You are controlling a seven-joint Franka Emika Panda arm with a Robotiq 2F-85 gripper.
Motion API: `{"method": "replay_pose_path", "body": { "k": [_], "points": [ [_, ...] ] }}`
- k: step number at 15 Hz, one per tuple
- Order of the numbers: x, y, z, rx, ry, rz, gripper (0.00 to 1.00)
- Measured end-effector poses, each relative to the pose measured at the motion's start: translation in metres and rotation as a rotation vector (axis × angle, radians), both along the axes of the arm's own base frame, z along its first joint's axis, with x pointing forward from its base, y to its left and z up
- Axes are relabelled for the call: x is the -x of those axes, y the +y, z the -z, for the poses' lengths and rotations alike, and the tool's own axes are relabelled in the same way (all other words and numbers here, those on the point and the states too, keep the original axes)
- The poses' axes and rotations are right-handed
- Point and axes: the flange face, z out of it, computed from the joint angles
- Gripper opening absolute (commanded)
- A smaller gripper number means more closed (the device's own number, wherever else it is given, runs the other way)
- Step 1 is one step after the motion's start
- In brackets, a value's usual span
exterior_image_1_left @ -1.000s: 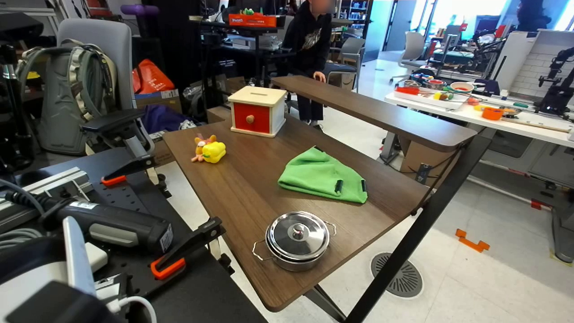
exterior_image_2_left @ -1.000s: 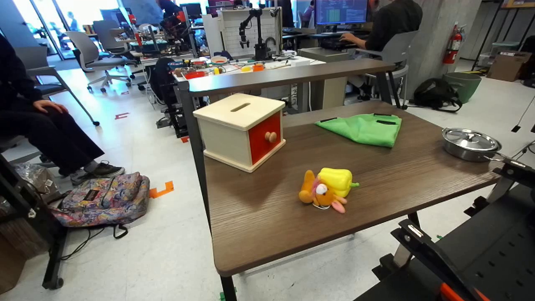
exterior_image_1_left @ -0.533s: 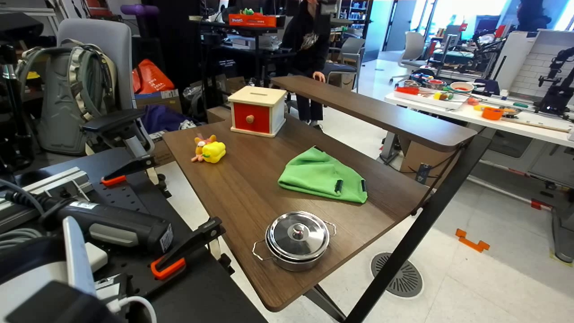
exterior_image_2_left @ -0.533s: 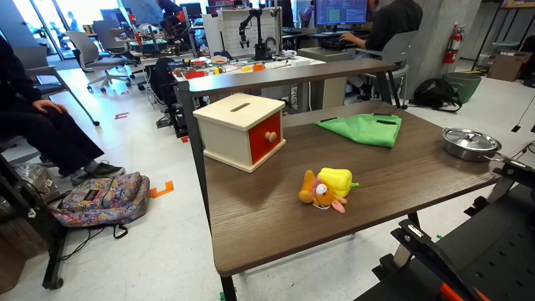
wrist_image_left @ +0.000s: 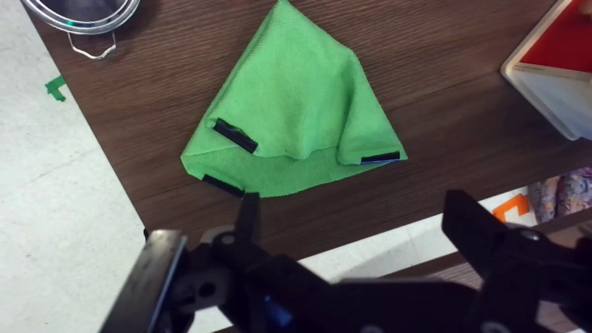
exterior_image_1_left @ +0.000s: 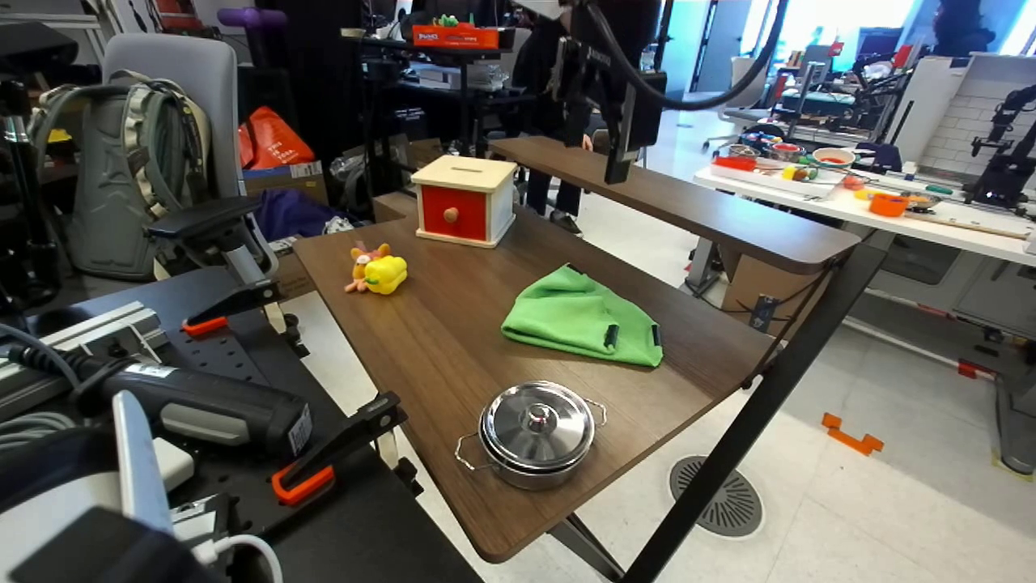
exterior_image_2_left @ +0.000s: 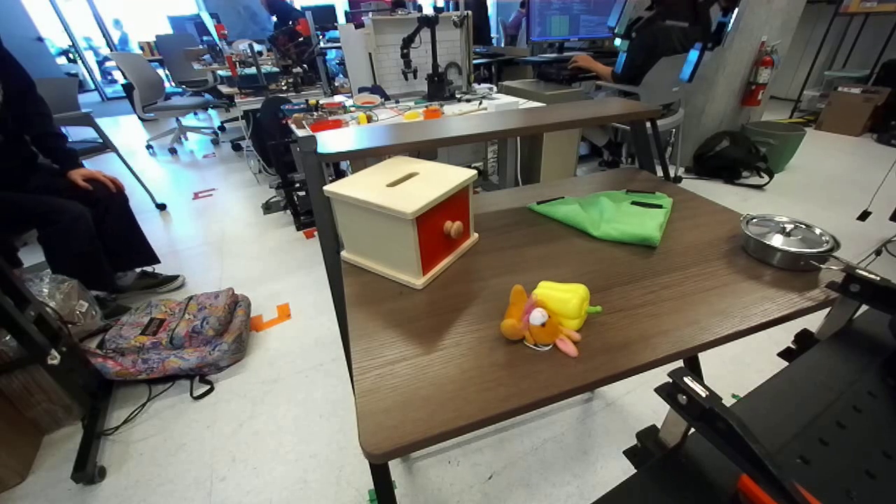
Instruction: Move the green cloth
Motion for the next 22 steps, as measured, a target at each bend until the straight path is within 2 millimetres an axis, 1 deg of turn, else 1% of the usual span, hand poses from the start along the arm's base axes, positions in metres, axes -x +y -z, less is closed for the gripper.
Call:
{"method": "replay_pose_path", "body": {
  "k": [2, 4, 7, 10, 13, 15, 19, 22],
  "points": [
    [-0.009, 0.0, 0.022, 0.001, 0.026, 0.016, 1.0],
    [-0.014, -0.003, 0.044, 0.002, 0.053, 0.031, 1.0],
    [-0.014, -0.009, 0.075, 0.005, 0.093, 0.043, 1.0],
    [-0.015, -0.017, 0.1, 0.01, 0.113, 0.056, 1.0],
    [-0.017, -0.024, 0.121, 0.022, 0.111, 0.065, 1.0],
    [-0.021, -0.024, 0.134, 0.028, 0.106, 0.064, 1.0],
    [-0.03, -0.017, 0.152, 0.03, 0.099, 0.049, 1.0],
    [-0.036, -0.01, 0.16, 0.027, 0.099, 0.036, 1.0]
  ]
}}
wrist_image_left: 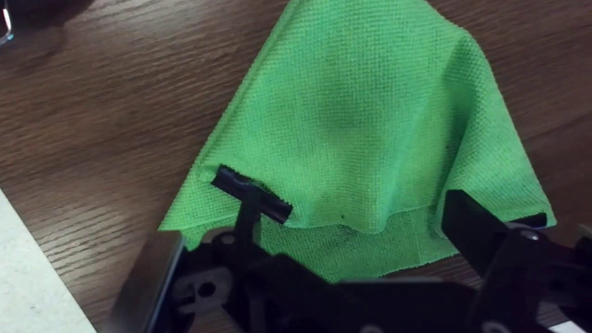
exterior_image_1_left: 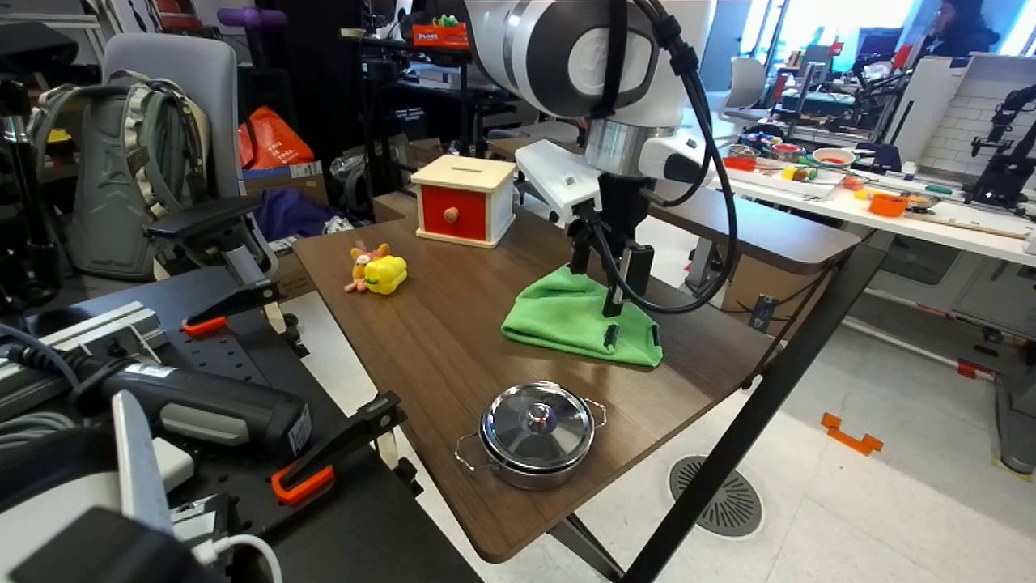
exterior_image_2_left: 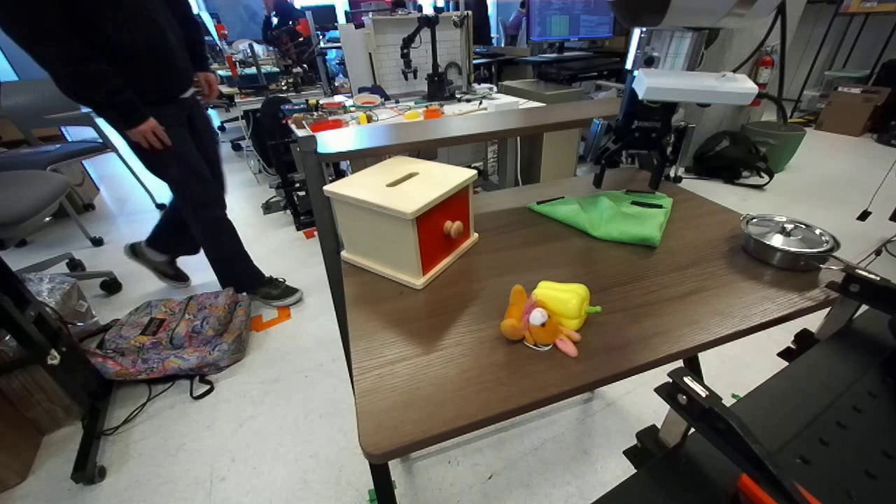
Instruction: Move the green cloth
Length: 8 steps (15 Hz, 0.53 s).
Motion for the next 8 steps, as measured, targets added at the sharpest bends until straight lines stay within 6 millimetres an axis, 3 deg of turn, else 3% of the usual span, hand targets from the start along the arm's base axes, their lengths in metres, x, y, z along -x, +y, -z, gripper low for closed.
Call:
{"method": "replay_pose_path", "body": {
  "k": [8],
  "points": [
    [-0.007, 0.007, 0.025, 0.007, 0.017, -0.025, 1.0]
  ]
}}
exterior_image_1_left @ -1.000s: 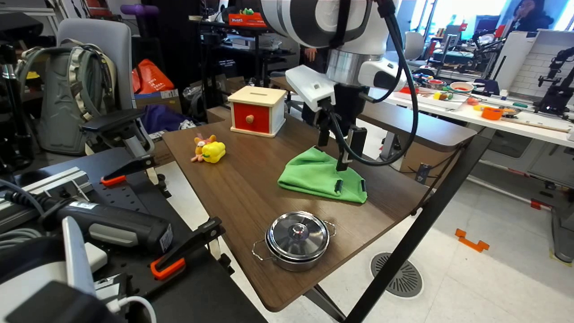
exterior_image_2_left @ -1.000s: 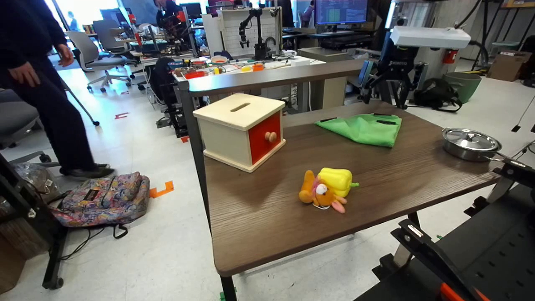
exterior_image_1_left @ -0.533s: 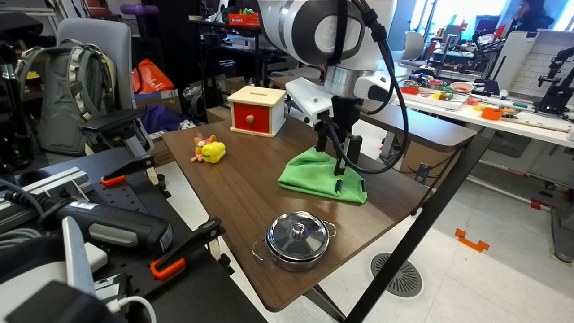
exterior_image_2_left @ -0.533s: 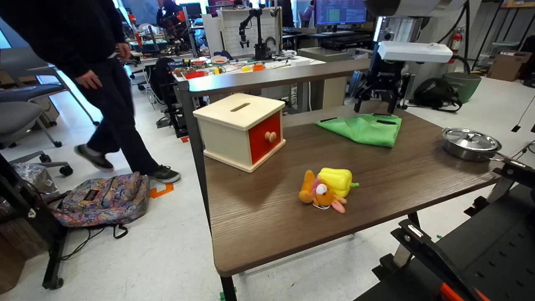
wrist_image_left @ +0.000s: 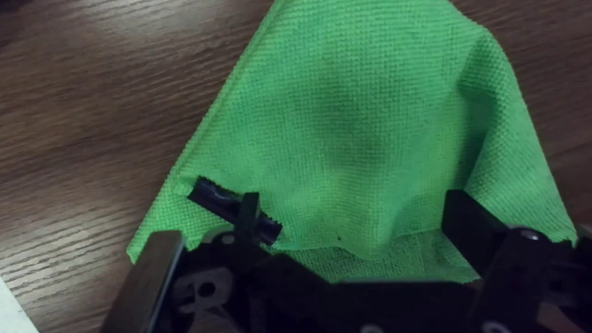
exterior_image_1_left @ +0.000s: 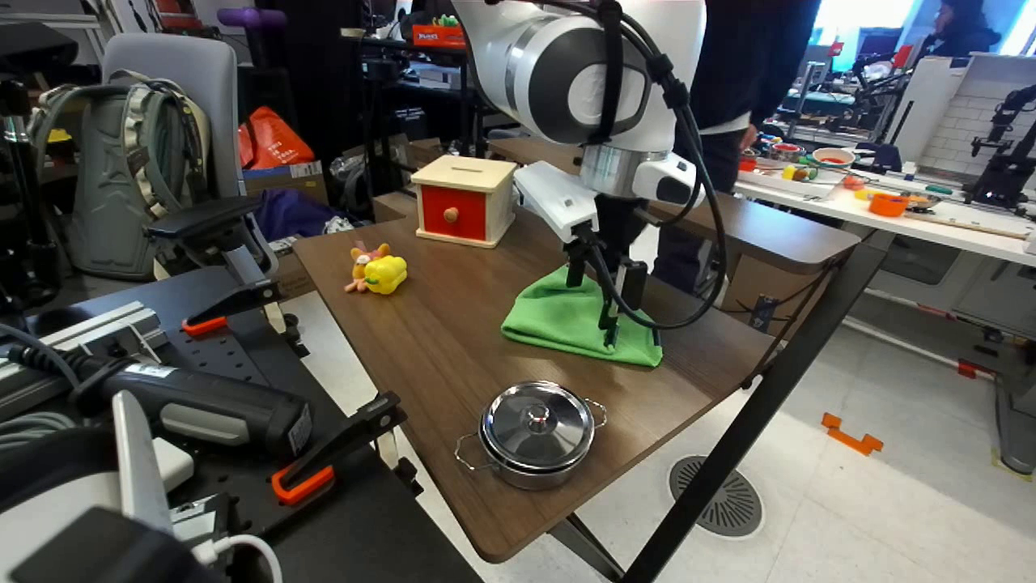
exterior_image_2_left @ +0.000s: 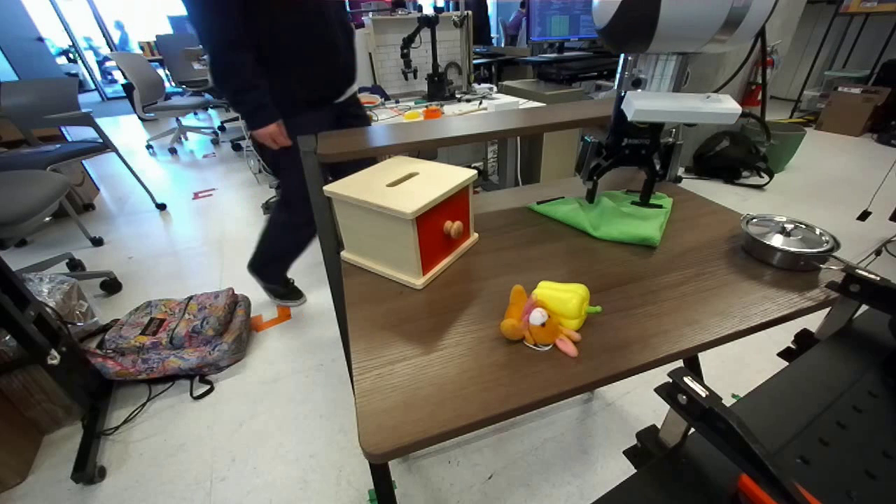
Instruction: Move the green cloth
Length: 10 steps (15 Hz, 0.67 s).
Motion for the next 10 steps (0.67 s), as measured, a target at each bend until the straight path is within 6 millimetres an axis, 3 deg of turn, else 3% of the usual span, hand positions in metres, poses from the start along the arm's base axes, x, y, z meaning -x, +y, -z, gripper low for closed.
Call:
{"method": "replay_pose_path", "body": {
  "k": [10],
  "points": [
    [0.0, 0.013, 0.017, 0.041, 0.031, -0.051, 1.0]
  ]
}}
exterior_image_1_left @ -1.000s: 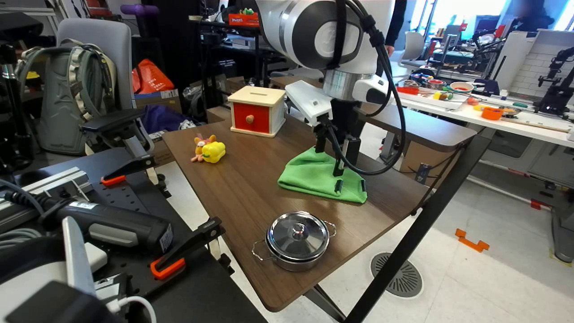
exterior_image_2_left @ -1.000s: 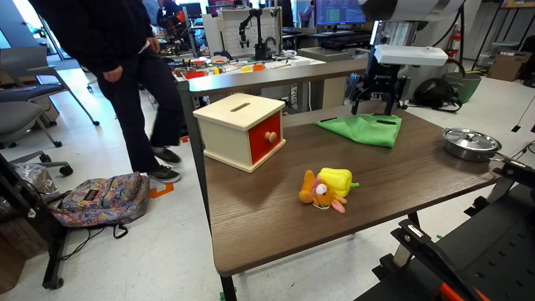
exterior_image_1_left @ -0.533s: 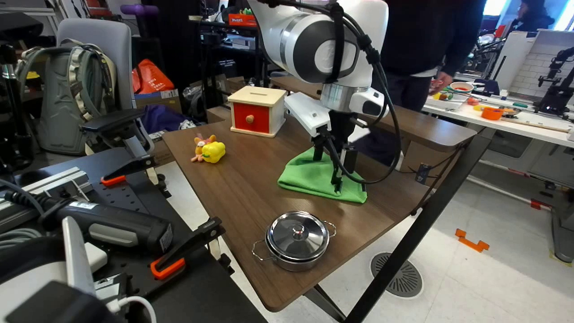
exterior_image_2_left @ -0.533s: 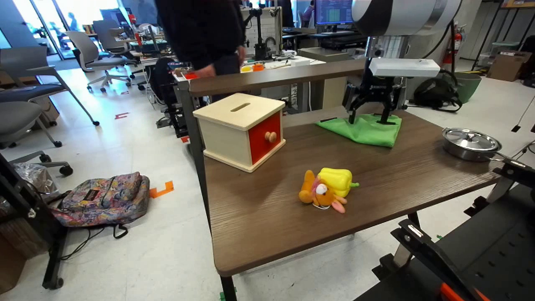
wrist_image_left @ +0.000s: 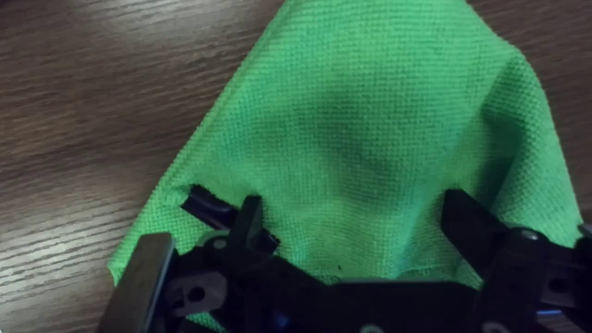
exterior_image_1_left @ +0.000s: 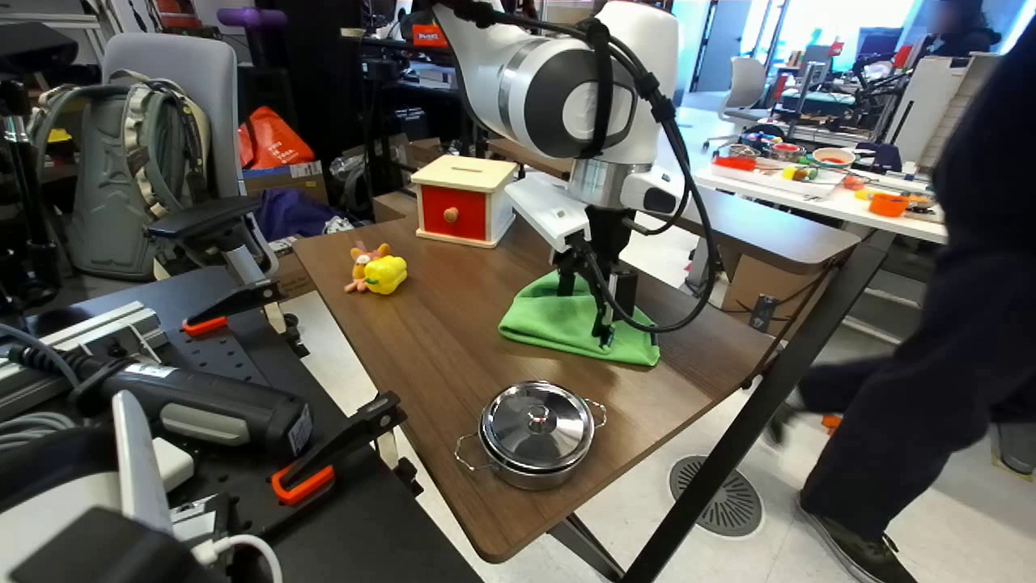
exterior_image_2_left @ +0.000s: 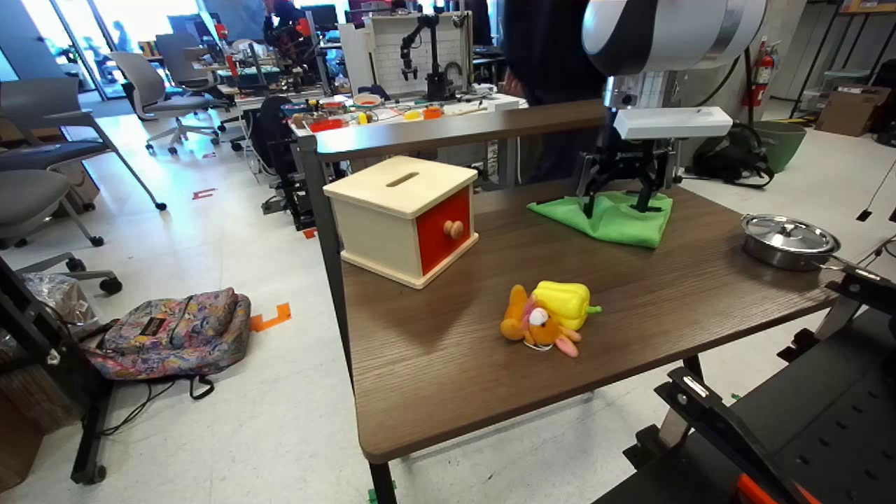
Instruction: Move the green cloth
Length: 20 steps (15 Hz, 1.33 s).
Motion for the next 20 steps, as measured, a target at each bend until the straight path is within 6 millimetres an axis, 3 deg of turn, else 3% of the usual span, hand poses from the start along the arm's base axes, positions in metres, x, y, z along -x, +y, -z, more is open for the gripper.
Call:
{"method": "replay_pose_path", "body": {
  "k": [8, 12, 16, 20],
  "points": [
    [0.028, 0.012, 0.028, 0.03, 0.074, -0.056, 1.0],
    [0.04, 0.026, 0.028, 0.051, 0.06, -0.092, 1.0],
    [0.06, 0.047, 0.028, 0.073, 0.049, -0.135, 1.0],
    [0.08, 0.081, 0.029, 0.073, 0.063, -0.176, 1.0]
  ]
}}
